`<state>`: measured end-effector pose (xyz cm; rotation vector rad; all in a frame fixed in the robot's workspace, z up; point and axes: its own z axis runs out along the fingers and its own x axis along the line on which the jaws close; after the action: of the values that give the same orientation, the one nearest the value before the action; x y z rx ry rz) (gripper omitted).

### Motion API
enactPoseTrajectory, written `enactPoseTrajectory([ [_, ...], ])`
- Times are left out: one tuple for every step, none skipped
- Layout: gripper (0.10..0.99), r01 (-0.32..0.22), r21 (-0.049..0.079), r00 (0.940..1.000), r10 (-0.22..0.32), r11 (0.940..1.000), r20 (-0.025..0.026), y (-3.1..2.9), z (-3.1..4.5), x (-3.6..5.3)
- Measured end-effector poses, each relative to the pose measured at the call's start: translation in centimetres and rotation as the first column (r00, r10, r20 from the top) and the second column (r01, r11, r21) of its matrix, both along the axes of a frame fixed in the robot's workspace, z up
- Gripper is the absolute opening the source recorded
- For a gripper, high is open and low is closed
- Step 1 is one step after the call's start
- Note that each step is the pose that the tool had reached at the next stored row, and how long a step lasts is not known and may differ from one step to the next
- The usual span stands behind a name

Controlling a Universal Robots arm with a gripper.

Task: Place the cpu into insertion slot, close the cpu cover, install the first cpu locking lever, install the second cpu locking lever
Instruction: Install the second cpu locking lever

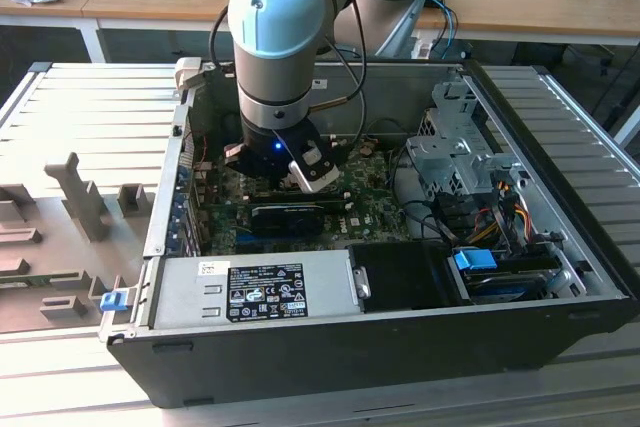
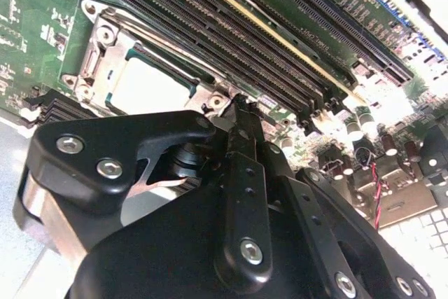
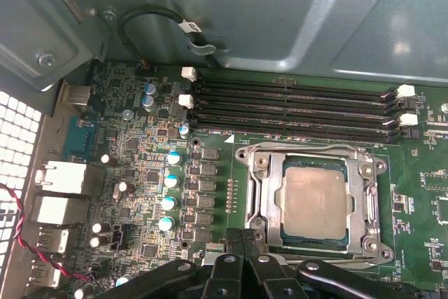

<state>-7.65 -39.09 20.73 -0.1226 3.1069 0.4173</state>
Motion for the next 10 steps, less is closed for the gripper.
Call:
enactPoseTrajectory([
  [0.106, 0.000, 0.000, 1.0000, 0.000, 1.0000, 0.0000, 0.00, 0.00, 0.00],
  [0.106, 0.000, 0.000, 1.0000, 0.000, 1.0000, 0.0000, 0.00, 0.00, 0.00],
  [0.106, 0.000, 0.000, 1.0000, 0.000, 1.0000, 0.0000, 0.00, 0.01, 0.00],
  [0.106, 0.000, 0.000, 1.0000, 0.000, 1.0000, 0.0000, 0.00, 0.02, 0.00],
  [0.106, 0.000, 0.000, 1.0000, 0.000, 1.0000, 0.0000, 0.00, 0.05, 0.00],
  [0.106, 0.000, 0.000, 1.0000, 0.000, 1.0000, -0.0002, 0.00, 0.10, 0.00],
  [0.106, 0.000, 0.000, 1.0000, 0.000, 1.0000, 0.0000, 0.00, 0.20, 0.00],
  [0.106, 0.000, 0.000, 1.0000, 0.000, 1.0000, 0.0000, 0.00, 0.35, 0.00],
  [0.106, 0.000, 0.000, 1.0000, 0.000, 1.0000, 0.0000, 0.00, 0.45, 0.00],
  [0.106, 0.000, 0.000, 1.0000, 0.000, 1.0000, 0.0000, 0.00, 0.59, 0.00],
])
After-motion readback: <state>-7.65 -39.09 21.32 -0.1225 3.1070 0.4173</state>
